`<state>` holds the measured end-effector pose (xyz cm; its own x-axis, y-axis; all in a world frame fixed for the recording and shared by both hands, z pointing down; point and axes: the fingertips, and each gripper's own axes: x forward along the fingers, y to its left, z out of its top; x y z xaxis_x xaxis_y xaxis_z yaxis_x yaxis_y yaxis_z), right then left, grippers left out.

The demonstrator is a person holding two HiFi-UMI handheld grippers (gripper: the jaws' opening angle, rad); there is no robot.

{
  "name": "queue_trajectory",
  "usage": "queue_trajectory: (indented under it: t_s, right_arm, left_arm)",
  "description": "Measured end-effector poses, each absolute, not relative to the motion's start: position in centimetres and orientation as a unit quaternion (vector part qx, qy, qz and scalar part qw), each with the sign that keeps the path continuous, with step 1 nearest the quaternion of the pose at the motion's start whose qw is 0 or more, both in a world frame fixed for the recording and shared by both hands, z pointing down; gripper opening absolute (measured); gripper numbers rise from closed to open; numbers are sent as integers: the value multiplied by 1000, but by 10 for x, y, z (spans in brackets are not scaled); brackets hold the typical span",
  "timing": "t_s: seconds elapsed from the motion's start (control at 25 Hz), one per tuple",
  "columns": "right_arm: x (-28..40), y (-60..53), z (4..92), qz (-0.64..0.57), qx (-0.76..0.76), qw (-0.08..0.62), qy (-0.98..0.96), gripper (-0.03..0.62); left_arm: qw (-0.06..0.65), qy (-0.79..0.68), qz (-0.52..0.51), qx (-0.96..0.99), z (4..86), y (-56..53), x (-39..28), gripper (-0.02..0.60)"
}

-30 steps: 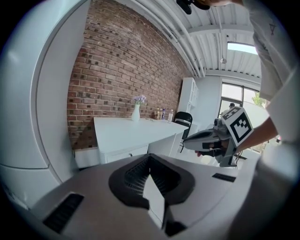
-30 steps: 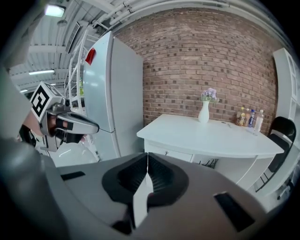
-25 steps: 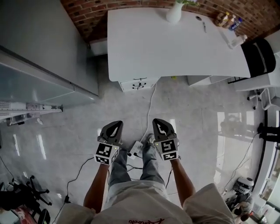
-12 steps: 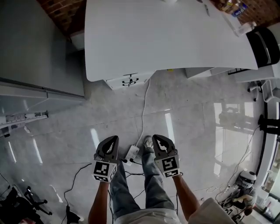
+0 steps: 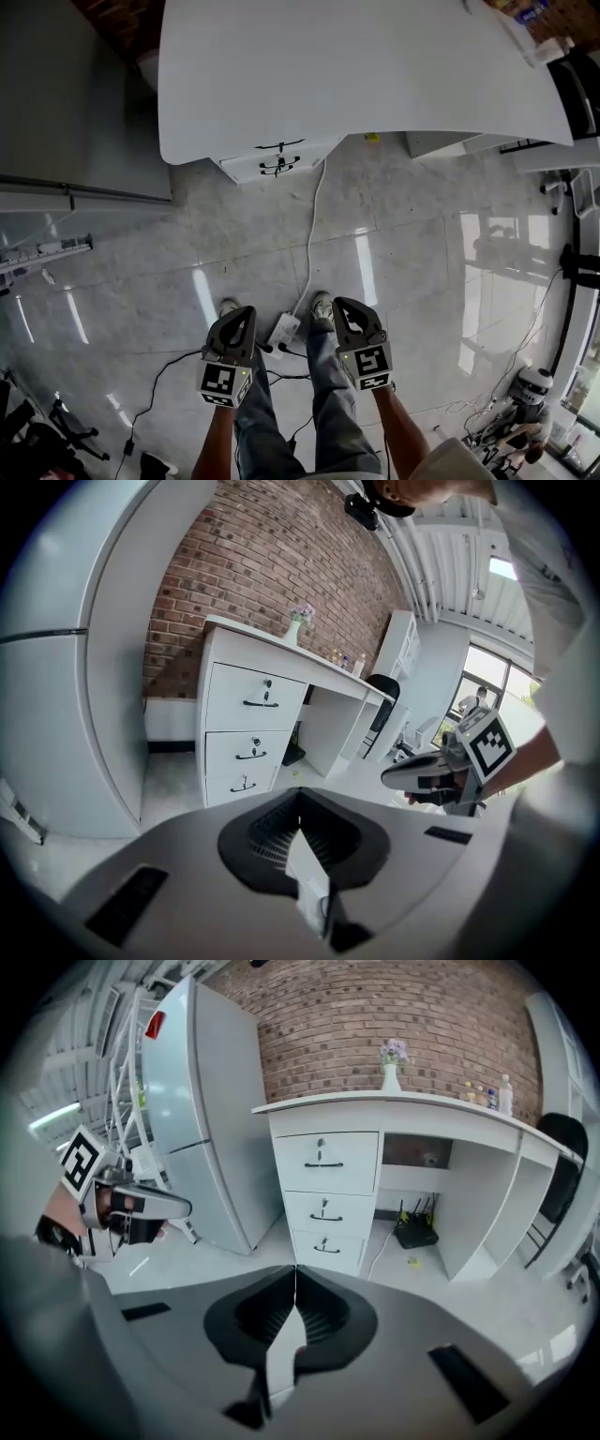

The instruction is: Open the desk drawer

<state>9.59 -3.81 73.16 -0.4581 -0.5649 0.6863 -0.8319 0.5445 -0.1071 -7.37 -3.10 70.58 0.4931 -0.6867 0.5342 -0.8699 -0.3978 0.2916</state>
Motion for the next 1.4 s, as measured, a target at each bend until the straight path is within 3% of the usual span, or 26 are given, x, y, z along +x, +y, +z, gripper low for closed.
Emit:
queue_trajectory:
  t_s: [0.12,0.28,0.36,0.76,1.12,1.4]
  right_arm:
    - [99,-54,726,325,462,181,-805,17]
    - [122,-85,716,582,443,-234,-640,33]
    - [132,-95,719,624,405,-369,-557,166]
    - [108,-110,748,623,399,-317,-593,175]
    - [56,-214,771,615,374,-292,-629,175]
    - [33,-303,777,624,378,-347,-589,175]
  left_arm:
    - [275,-478,165,818,705,-34,-77,12]
    - [277,-495,150,810,697,-40,-84,12]
    - [278,-498,146,809,695,-41,-85,12]
    - [280,-498,144,808,694,-44,-94,12]
    - [289,-503,135,803,690,-45,-100,12]
    - [299,-505,135,798,693,-41,-108,12]
